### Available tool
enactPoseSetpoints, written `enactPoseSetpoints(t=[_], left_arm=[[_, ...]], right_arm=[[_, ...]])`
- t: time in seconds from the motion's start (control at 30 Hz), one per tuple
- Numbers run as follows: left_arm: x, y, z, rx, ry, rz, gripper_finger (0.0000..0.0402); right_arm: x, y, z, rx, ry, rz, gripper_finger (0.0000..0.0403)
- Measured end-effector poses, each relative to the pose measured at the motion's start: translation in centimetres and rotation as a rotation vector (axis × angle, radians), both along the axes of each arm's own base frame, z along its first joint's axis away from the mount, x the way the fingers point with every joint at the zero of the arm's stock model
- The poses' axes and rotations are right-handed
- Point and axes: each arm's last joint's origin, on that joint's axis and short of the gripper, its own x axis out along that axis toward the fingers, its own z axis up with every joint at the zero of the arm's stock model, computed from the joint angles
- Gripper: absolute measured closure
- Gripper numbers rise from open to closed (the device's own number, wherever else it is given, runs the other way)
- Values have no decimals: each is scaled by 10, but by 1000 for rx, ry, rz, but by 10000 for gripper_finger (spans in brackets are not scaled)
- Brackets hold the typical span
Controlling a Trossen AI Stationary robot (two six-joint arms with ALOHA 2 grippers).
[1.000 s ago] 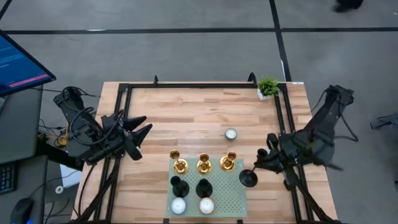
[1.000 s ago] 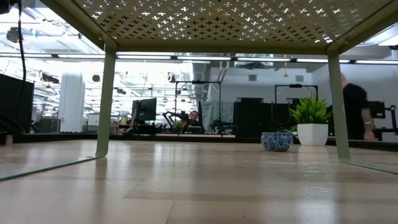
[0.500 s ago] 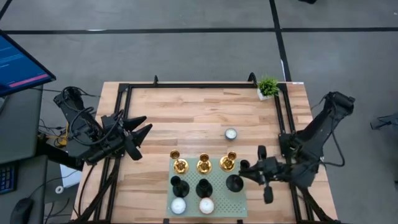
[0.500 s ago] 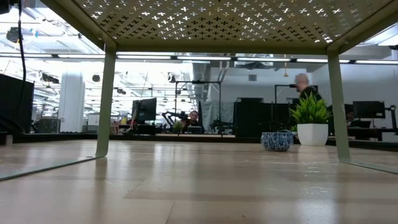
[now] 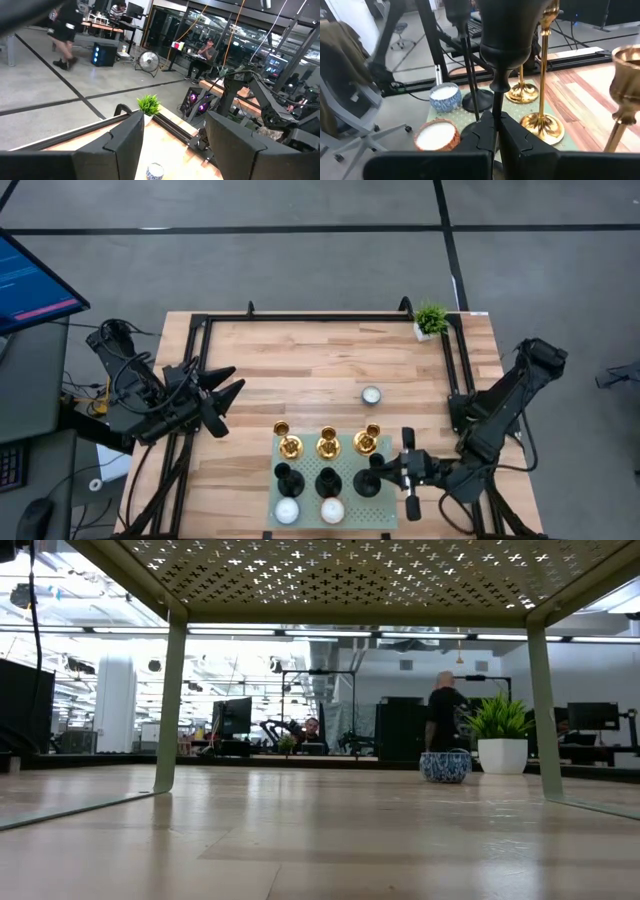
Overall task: Pick & Place candle stick holders
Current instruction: Put the black candle holder on the shelf aligned with the other black candle holder
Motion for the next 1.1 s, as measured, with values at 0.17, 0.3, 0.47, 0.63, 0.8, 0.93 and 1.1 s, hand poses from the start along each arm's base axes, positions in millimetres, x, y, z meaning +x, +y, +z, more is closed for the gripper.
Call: enactPoseSetpoints(t=[0.17,0.3,0.47,0.63,0.8,0.93,1.1], left_arm=[[0,0,0,0,0,0,190],[0,0,0,0,0,-3,190],[0,0,0,0,0,-3,190],[0,0,0,0,0,-4,190],[0,0,0,0,0,-4,190],[0,0,0,0,0,-4,190],[0,0,0,0,0,-4,190]], right_arm=[[6,3,-7,-32,27,-8,403],[9,3,-11,-47,40,-14,403],[8,3,-14,-75,62,-13,403],[6,0,-17,-83,95,-25,403],[6,0,-18,-92,99,-24,403],[7,-1,-18,-106,105,-25,400],[7,-1,-19,-147,111,-17,402]])
